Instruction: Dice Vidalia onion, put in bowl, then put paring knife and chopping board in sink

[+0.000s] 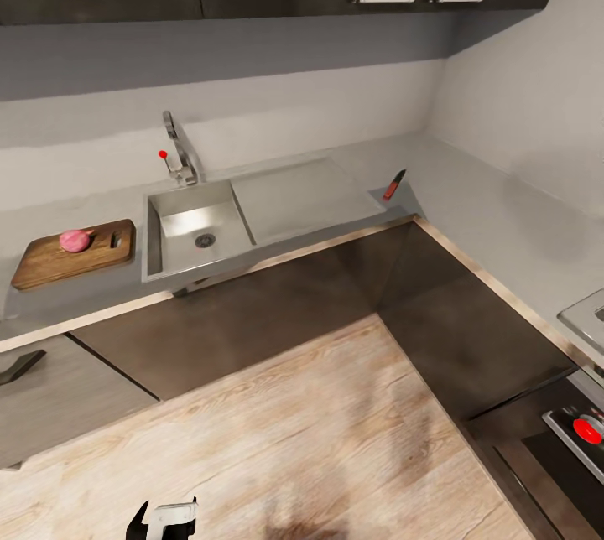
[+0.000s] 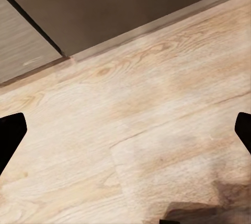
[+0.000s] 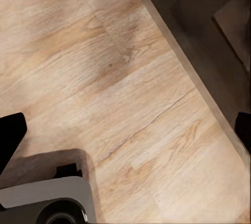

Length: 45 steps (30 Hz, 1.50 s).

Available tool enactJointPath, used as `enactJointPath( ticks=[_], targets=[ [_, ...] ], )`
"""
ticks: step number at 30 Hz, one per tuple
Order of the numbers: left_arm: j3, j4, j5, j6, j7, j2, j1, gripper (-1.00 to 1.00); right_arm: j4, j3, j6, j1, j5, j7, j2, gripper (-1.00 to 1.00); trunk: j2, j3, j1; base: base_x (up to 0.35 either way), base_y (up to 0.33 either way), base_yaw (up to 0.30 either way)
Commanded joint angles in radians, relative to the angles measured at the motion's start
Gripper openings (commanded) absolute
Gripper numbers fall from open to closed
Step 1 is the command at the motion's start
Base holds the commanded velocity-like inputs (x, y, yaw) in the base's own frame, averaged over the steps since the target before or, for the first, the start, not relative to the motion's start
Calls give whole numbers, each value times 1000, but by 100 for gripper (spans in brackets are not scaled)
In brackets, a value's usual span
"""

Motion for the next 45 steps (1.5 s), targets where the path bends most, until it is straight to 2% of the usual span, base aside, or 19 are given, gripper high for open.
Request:
enactJointPath(
  ticks=[1,2,5,6,10,13,17,20,23,26,29,30,31,32,35,36,37,41,45],
  targets=[
    [-9,3,7,-5,1,0,-1,100,-75,-5,78,-1,10,-10,4,100,-2,-2,0,0,0,0],
    [-9,3,7,-4,1,0,-1,100,-186,-5,186,-1,10,-17,10,100,-2,-2,0,0,0,0],
    [-9,3,7,-4,1,0,-1,100,-419,-3,369,-2,10,-27,21,100,-2,-2,0,0,0,0],
    [-9,3,7,-4,1,-1,-1,100,-450,-3,391,-3,10,-28,22,100,-2,-2,0,0,0,0],
    [-9,3,7,43,-1,-7,-2,100,-643,18,591,-45,10,-30,24,100,-2,-2,0,0,0,0],
    [-9,3,7,100,-4,-14,-1,100,-700,54,711,-109,10,-31,24,100,-2,-2,0,0,0,0],
    [-9,2,7,121,-5,-15,-1,100,-717,73,776,-204,10,-39,25,100,-2,-2,0,0,0,0],
    [-9,2,7,124,-5,-16,-1,100,-720,94,870,-290,10,-42,34,100,-2,-2,0,0,0,0],
    [-9,2,7,125,-5,-17,-1,100,-721,117,971,-398,11,-50,54,100,-2,-2,0,0,0,0],
    [-9,2,7,125,-5,-17,-1,100,-721,136,1028,-484,12,-73,79,100,-2,-2,0,0,0,0],
    [-9,2,7,126,-5,-17,-1,100,-721,150,1133,-601,12,-94,99,100,-2,-2,0,0,0,0],
    [-9,2,7,126,-5,-17,-1,100,-720,152,1180,-664,12,-97,107,100,-2,-2,0,0,0,0],
    [-9,2,7,126,-5,-18,-1,100,-720,152,1195,-688,12,-97,110,100,-2,-2,0,0,0,0],
    [-9,2,6,127,-5,-21,-1,100,-717,153,1236,-762,11,-99,117,100,-2,-2,0,0,0,0],
    [-9,2,6,127,-5,-24,-1,100,-701,154,1315,-923,12,-100,129,100,-2,-2,0,0,0,0],
    [-9,2,6,127,-5,-24,-1,100,-673,154,1341,-1022,13,-103,132,100,-2,-2,0,0,0,0],
    [-9,2,6,127,-4,-25,-1,100,-654,154,1348,-1064,13,-104,132,100,-2,-2,0,0,0,0],
    [-9,3,7,151,-3,-29,-1,100,-600,153,1358,-1156,14,-106,132,100,-2,-2,0,0,0,0],
    [-9,3,7,327,-26,-37,-1,100,-583,148,1360,-1181,15,-106,128,100,-2,-2,0,0,0,0]
  ],
)
